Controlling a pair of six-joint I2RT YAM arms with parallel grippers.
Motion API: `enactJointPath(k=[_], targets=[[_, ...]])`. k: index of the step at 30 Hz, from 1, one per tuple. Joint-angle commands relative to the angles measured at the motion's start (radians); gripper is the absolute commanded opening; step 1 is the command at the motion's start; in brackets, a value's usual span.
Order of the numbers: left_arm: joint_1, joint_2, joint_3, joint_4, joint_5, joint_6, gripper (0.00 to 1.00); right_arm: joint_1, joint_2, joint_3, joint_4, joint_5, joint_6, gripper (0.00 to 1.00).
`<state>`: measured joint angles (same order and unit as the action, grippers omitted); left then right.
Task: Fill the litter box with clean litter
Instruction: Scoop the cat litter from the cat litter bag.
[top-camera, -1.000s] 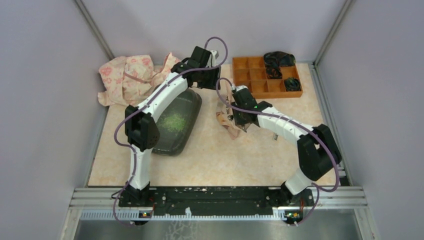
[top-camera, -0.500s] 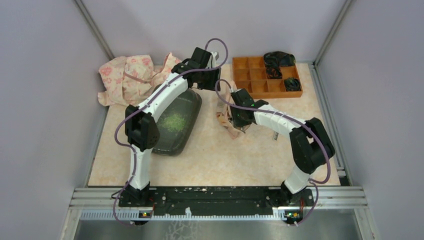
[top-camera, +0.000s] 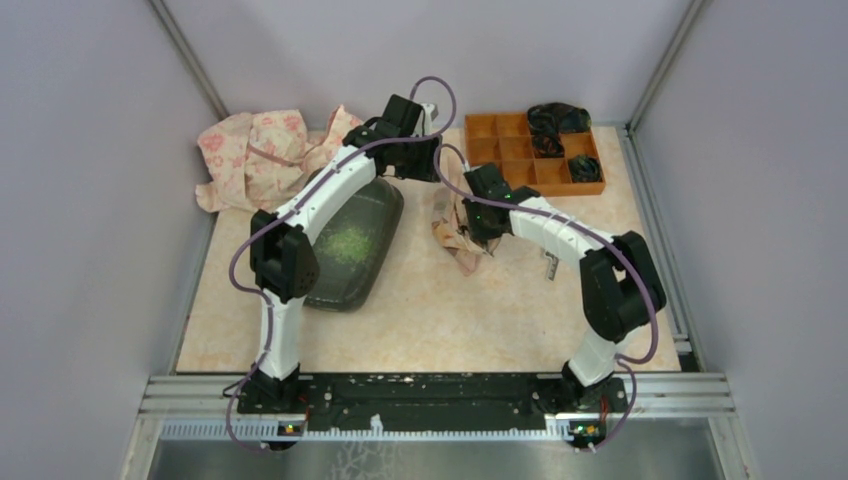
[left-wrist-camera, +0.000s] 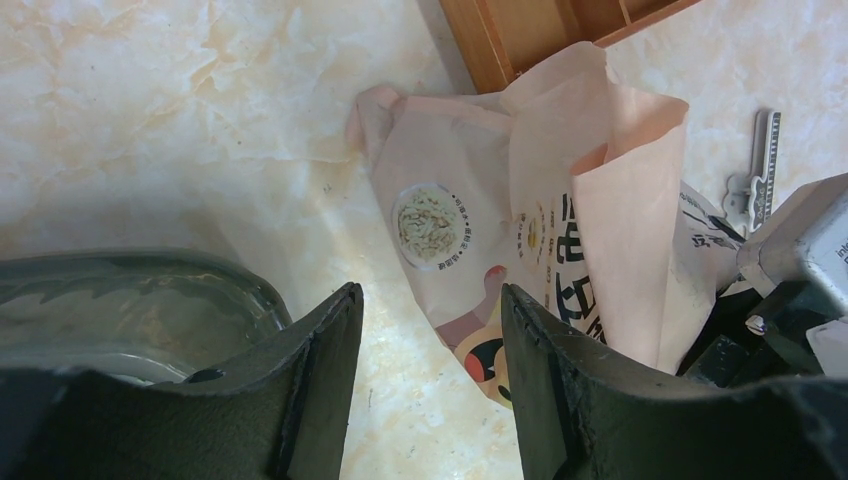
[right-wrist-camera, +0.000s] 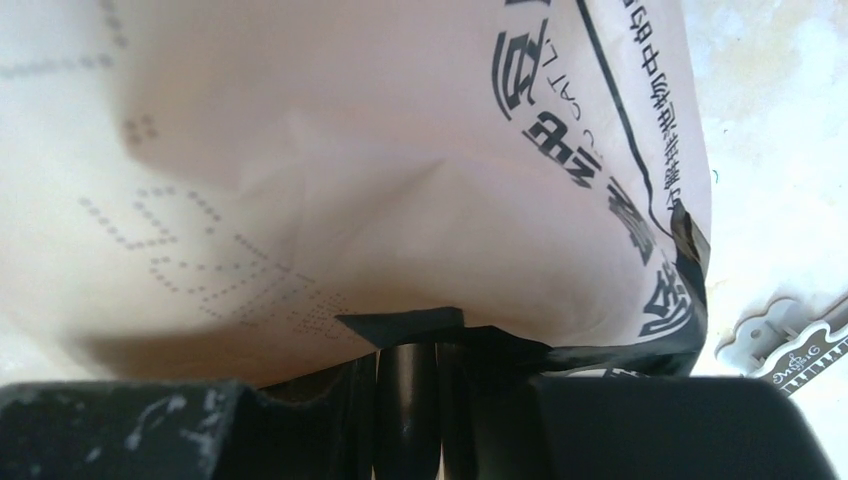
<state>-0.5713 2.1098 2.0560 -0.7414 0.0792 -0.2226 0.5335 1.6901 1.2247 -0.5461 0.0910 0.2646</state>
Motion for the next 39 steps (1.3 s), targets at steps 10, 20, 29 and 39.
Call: enactJointPath(k=[10,20,29,39], targets=[[0.000,-0.039,-0.022,0.019,0.013,0.008,0.60,-0.003,-0.272,-0.039,0.134,0.063,-0.047,0.00],[0.000,-0.047,-0.021,0.016,0.012,0.005,0.60,-0.003,-0.413,-0.120,0.153,0.104,-0.043,0.00],[-0.001,-0.051,-0.030,0.017,0.011,0.003,0.60,0.052,-0.651,-0.329,0.220,0.185,-0.062,0.00],[-0.001,-0.067,-0.053,0.029,0.011,0.000,0.59,0.248,-0.795,-0.448,0.205,0.467,-0.027,0.00]])
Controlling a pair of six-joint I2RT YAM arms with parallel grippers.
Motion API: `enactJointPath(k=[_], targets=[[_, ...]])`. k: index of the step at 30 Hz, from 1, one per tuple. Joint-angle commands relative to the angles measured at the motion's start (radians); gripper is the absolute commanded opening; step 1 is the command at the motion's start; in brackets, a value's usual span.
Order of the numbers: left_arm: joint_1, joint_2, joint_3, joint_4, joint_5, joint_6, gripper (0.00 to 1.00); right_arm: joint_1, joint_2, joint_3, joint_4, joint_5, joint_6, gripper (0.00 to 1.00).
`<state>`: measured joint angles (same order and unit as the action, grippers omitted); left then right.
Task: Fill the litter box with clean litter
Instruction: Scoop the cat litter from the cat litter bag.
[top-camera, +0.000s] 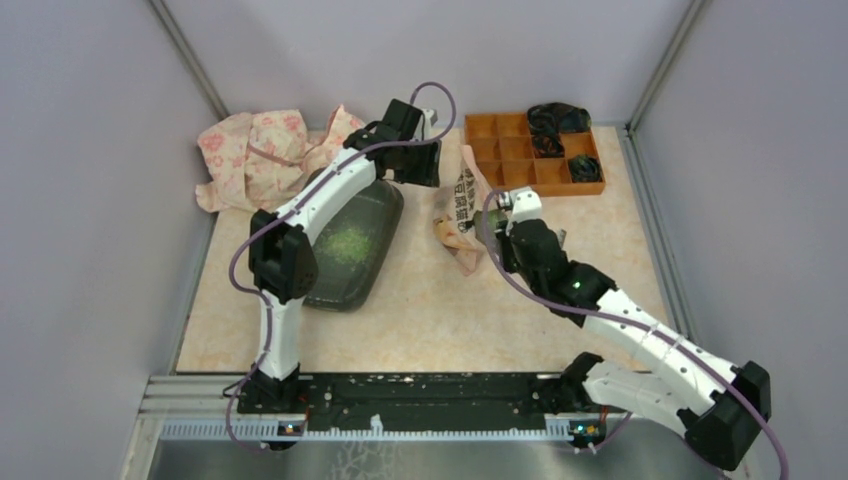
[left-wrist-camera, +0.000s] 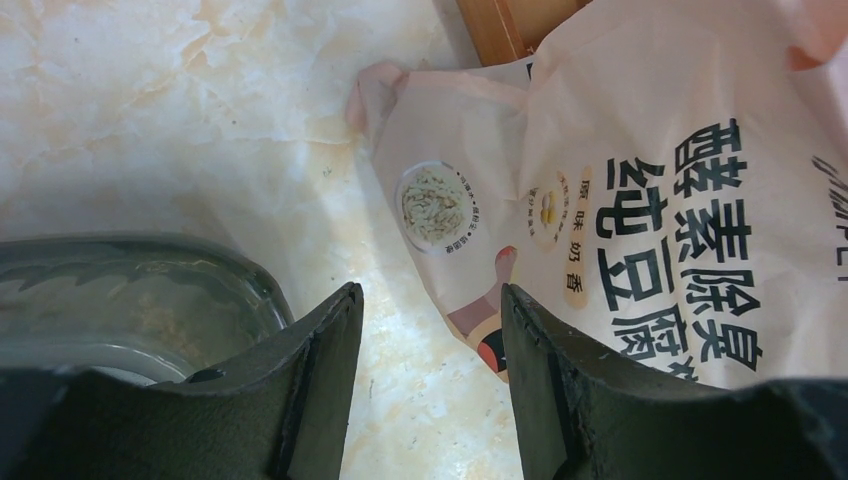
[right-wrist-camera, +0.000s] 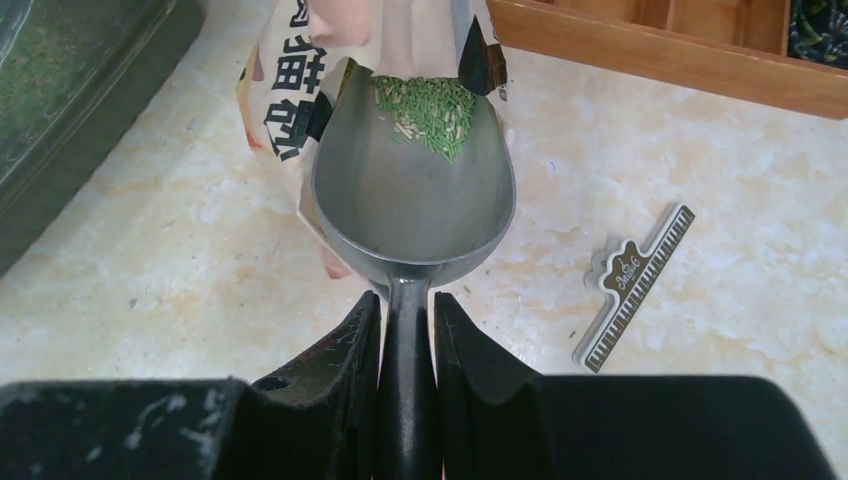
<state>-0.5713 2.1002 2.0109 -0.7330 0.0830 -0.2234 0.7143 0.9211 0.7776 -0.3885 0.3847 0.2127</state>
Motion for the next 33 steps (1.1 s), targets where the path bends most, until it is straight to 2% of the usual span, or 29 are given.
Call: enactJointPath(k=[1,8,14,19,26,33], targets=[[-0.001,-0.060,-0.011,0.023,0.006,0.001,0.60,0.093,-0.026,-0.005,0.039,0.207,0.041,0.00],[-0.001,-0.084,-0.023,0.031,0.007,-0.002,0.60,0.257,-0.034,-0.067,-0.027,0.455,0.249,0.00],[0.000,-0.112,-0.027,0.032,0.011,0.002,0.60,0.319,-0.063,-0.154,-0.095,0.550,0.454,0.00],[0.009,-0.144,-0.058,0.051,0.024,0.000,0.60,0.446,-0.084,-0.198,-0.089,0.694,0.491,0.00],[0.028,-0.186,-0.104,0.068,0.047,-0.005,0.60,0.532,-0.061,-0.246,0.002,0.805,0.461,0.00],[0.062,-0.235,-0.130,0.070,0.082,-0.020,0.60,0.716,-0.049,-0.176,-0.210,0.980,0.625,0.00]])
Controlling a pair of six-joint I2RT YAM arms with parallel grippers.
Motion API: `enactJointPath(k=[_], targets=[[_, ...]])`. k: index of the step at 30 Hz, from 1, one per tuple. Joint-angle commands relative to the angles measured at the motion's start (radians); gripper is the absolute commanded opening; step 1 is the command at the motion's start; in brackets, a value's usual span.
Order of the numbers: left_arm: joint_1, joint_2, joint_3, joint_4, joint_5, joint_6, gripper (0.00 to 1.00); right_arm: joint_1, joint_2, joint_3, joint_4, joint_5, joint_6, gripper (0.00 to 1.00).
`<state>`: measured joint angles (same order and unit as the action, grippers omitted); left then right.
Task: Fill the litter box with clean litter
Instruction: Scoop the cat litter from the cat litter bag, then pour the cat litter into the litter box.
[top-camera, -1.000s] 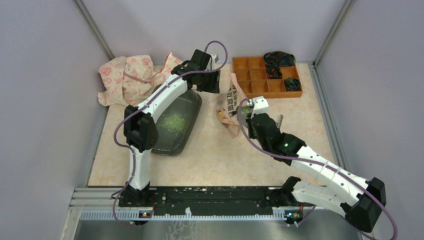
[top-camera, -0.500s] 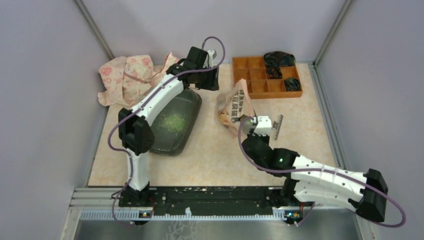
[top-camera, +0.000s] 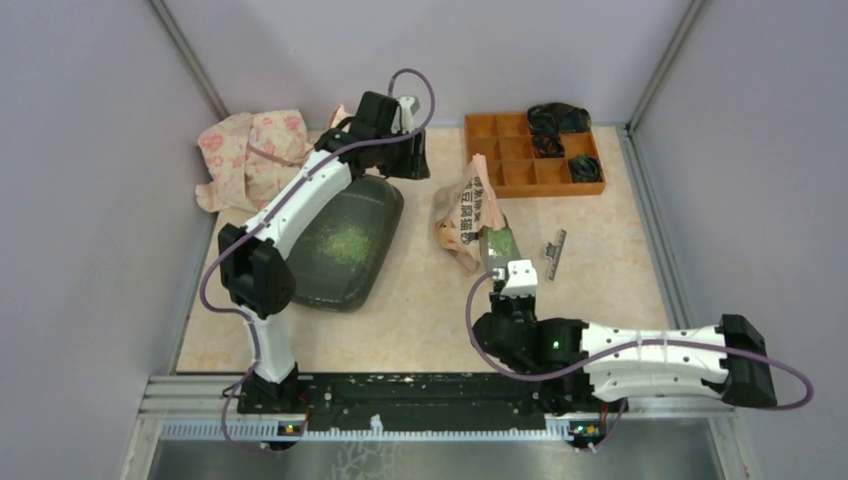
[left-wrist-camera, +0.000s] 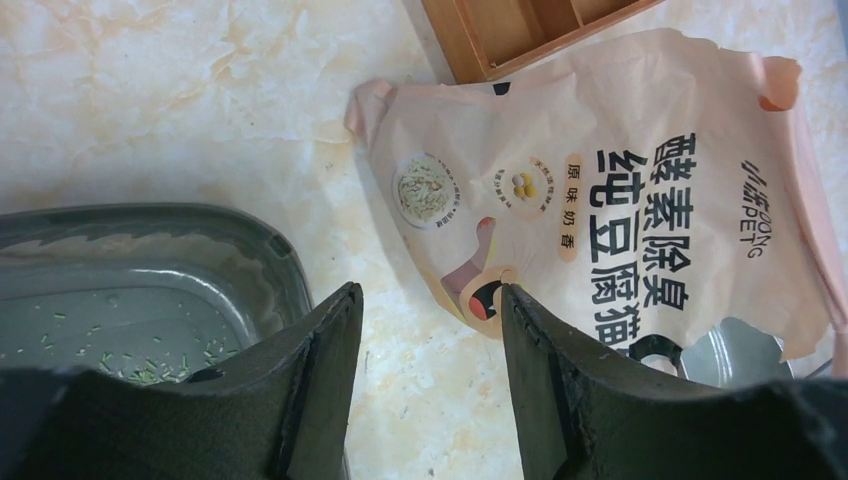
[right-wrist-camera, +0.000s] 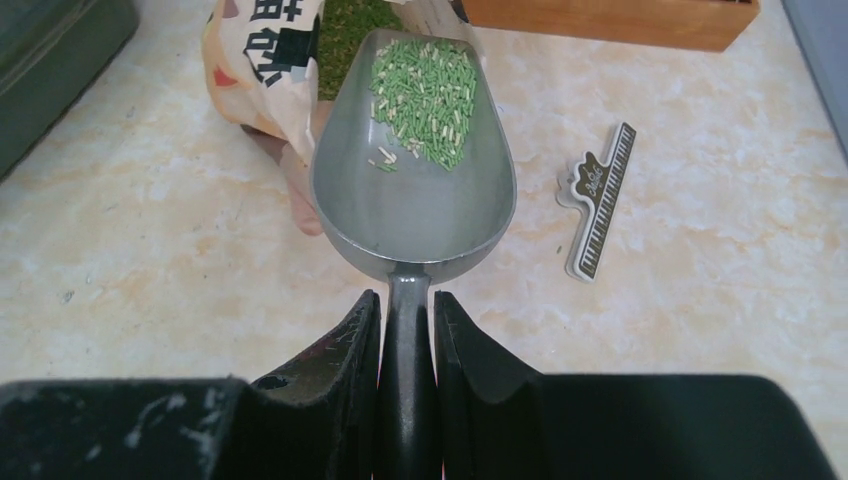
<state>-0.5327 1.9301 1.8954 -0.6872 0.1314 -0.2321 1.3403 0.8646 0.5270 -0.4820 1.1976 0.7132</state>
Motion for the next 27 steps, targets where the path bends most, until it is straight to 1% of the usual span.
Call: enactJointPath(k=[1,5,7,10,15,20,27], targets=[[0.027,-0.071,-0.018,0.025,0.038,-0.013,0.60,0.119,0.017,0.089,-0.158,0.193,0.159,0.00],[0.053,-0.092,-0.030,0.028,0.060,-0.022,0.60,0.204,0.088,0.168,-0.332,0.255,0.312,0.00],[0.065,-0.104,-0.032,0.028,0.074,-0.027,0.60,0.250,0.138,0.225,-0.448,0.282,0.419,0.00],[0.081,-0.115,-0.024,0.024,0.085,-0.031,0.60,0.298,0.218,0.324,-0.675,0.301,0.627,0.00],[0.111,-0.138,-0.018,0.019,0.097,-0.036,0.60,0.372,0.360,0.464,-1.003,0.329,0.917,0.00],[0.144,-0.171,-0.049,0.024,0.097,-0.032,0.60,0.411,0.439,0.555,-1.021,0.355,0.876,0.00],[0.229,-0.241,-0.124,0.041,0.113,-0.035,0.60,0.438,0.480,0.660,-1.021,0.381,0.831,0.00]])
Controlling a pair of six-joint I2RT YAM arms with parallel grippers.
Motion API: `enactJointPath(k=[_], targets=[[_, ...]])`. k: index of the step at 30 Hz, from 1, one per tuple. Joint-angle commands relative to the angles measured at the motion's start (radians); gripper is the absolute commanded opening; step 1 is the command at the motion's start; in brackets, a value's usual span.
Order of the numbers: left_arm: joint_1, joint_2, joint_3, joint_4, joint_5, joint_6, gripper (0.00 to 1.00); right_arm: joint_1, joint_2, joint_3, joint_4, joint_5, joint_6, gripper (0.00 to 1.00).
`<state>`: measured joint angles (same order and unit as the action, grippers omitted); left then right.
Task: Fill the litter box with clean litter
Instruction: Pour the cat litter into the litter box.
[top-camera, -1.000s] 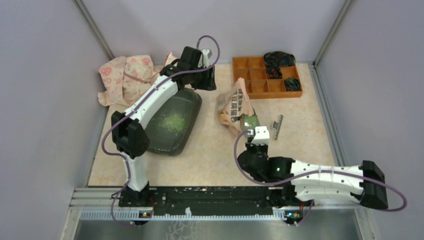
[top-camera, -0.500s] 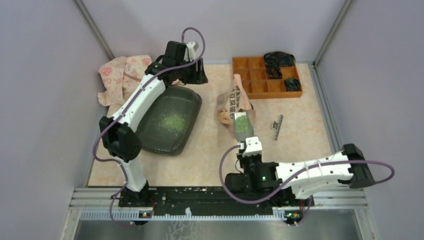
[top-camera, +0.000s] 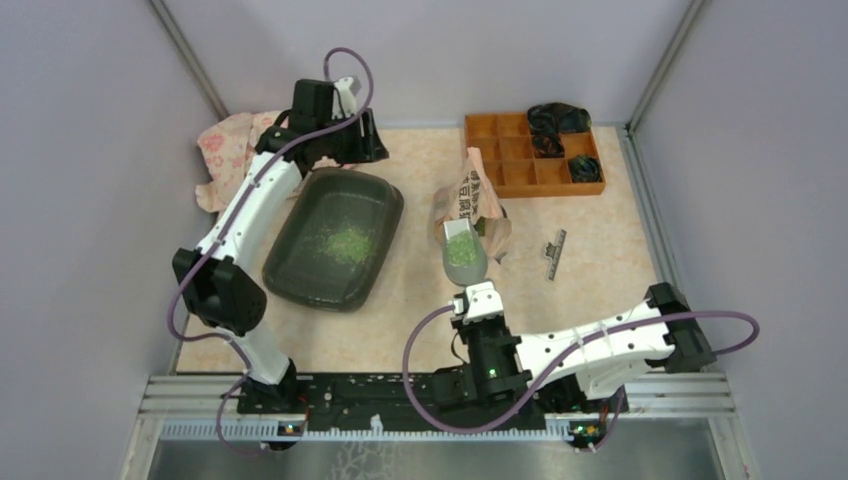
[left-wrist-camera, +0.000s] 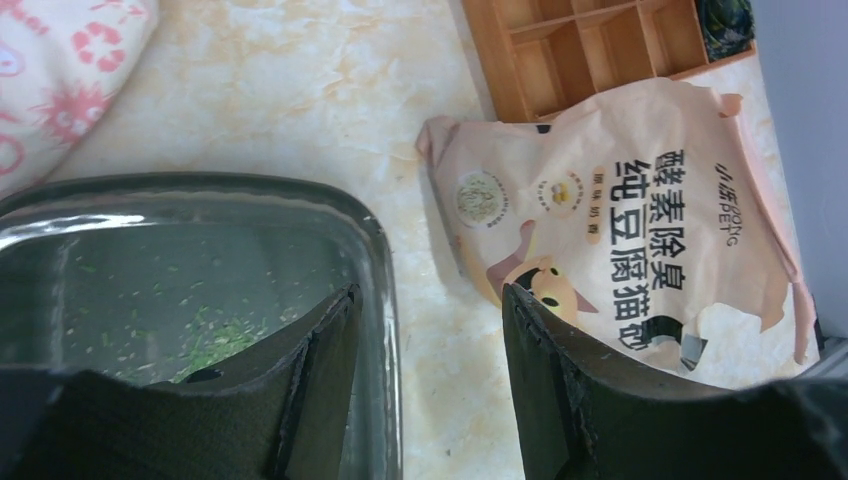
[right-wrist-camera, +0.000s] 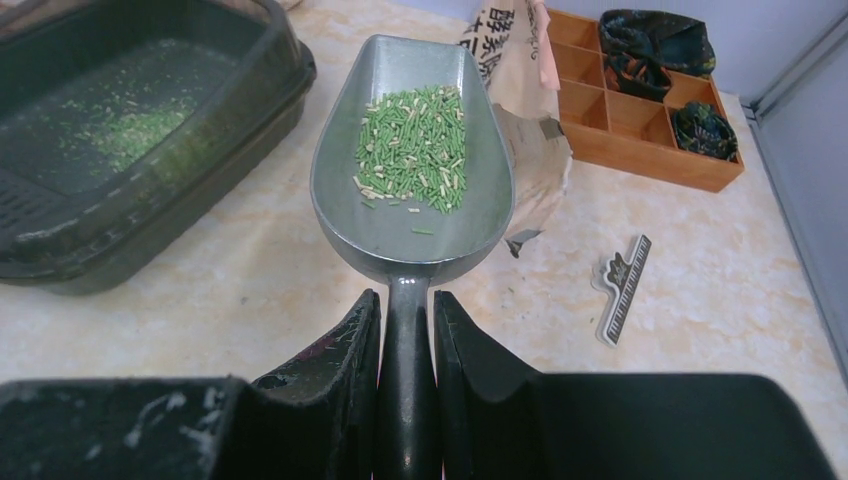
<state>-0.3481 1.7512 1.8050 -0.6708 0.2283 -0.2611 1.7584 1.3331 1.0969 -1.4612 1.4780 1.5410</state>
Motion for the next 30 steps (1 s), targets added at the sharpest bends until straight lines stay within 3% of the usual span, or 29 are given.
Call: enactJointPath(k=[1,19,23,24,27,28,30], targets=[[0.057,-0.072,-0.043,0.026,0.018,-0.008,0.60,0.023,0.016,0.104,-0.042,0.103,-0.005,0.00],[0.157,-0.176,-0.168,0.047,0.026,-0.021,0.60,0.050,0.141,0.325,0.048,0.062,-0.225,0.00],[0.185,-0.199,-0.195,0.049,0.038,-0.018,0.60,0.052,0.138,0.302,0.397,0.015,-0.613,0.00],[0.193,-0.206,-0.202,0.051,0.044,-0.017,0.60,0.052,0.109,0.268,0.552,-0.019,-0.772,0.00],[0.218,-0.224,-0.223,0.051,0.058,-0.013,0.60,0.048,0.010,0.068,1.264,-0.137,-1.293,0.00],[0.228,-0.231,-0.231,0.054,0.065,-0.011,0.60,0.041,0.003,0.050,1.374,-0.162,-1.335,0.00],[0.248,-0.248,-0.252,0.062,0.080,-0.009,0.60,0.014,0.043,0.126,1.274,-0.198,-1.296,0.00]])
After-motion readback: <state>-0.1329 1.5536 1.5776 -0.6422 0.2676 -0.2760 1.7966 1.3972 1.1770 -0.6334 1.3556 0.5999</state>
